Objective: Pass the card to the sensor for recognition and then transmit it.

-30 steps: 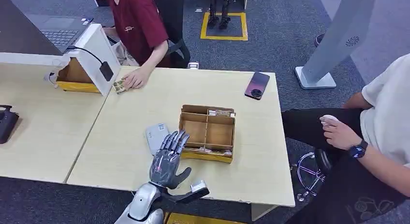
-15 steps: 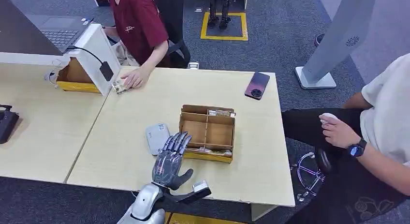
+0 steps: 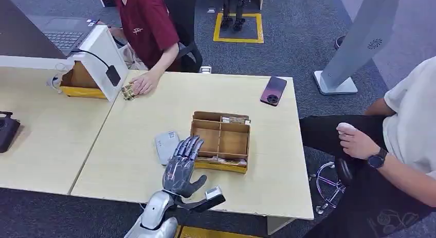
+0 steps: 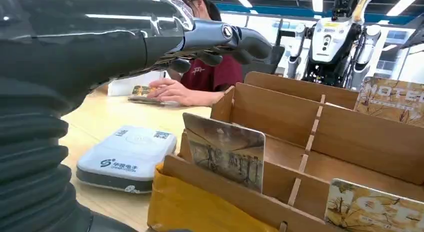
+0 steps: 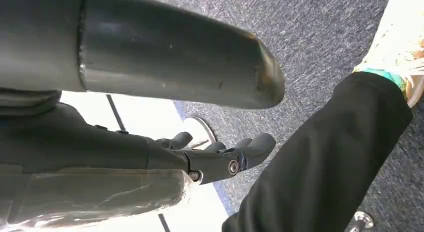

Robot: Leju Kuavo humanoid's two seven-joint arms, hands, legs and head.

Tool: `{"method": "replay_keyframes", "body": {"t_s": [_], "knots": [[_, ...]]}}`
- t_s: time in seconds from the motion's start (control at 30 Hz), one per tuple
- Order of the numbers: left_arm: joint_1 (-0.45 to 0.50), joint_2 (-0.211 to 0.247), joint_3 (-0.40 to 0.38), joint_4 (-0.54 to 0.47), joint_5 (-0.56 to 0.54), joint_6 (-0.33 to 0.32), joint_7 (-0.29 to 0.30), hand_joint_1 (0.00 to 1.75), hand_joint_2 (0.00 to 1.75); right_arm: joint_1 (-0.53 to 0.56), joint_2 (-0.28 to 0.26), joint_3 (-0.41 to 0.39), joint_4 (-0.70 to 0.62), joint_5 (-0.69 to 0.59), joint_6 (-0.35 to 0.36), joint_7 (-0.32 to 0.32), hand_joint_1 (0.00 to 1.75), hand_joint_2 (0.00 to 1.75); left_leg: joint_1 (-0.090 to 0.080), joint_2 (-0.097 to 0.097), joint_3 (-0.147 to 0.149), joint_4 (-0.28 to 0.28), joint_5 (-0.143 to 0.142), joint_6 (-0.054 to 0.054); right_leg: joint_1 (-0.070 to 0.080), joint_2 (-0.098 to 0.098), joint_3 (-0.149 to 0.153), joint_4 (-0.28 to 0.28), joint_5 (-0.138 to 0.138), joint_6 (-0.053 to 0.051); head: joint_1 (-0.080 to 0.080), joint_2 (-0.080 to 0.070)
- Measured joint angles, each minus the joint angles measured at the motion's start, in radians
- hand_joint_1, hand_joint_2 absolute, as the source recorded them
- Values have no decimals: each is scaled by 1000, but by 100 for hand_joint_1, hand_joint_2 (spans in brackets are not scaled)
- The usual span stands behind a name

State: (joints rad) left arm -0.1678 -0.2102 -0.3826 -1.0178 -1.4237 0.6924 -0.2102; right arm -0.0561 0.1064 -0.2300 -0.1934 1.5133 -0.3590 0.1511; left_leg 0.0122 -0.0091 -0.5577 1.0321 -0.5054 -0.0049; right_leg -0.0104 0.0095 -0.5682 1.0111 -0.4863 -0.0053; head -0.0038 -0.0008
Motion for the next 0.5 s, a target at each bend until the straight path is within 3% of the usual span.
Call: {"method": "replay_keyframes", "body": {"t_s": [0.37, 0.4, 0.5], "knots": [[-11, -8, 42, 12, 6, 0, 5, 0, 175, -1, 0, 0, 0, 0, 0, 0, 0, 0, 0, 0, 0, 0, 0, 0, 0, 0, 0, 0, 0, 0, 0, 0], [-11, -8, 45, 13, 6, 0, 3, 175, 175, -1, 0, 0, 0, 0, 0, 0, 0, 0, 0, 0, 0, 0, 0, 0, 0, 0, 0, 0, 0, 0, 0, 0], [-15, -8, 48, 21, 28, 0, -4, 175, 175, -1, 0, 0, 0, 0, -1, 2, 0, 0, 0, 0, 0, 0, 0, 0, 0, 0, 0, 0, 0, 0, 0, 0]]}}
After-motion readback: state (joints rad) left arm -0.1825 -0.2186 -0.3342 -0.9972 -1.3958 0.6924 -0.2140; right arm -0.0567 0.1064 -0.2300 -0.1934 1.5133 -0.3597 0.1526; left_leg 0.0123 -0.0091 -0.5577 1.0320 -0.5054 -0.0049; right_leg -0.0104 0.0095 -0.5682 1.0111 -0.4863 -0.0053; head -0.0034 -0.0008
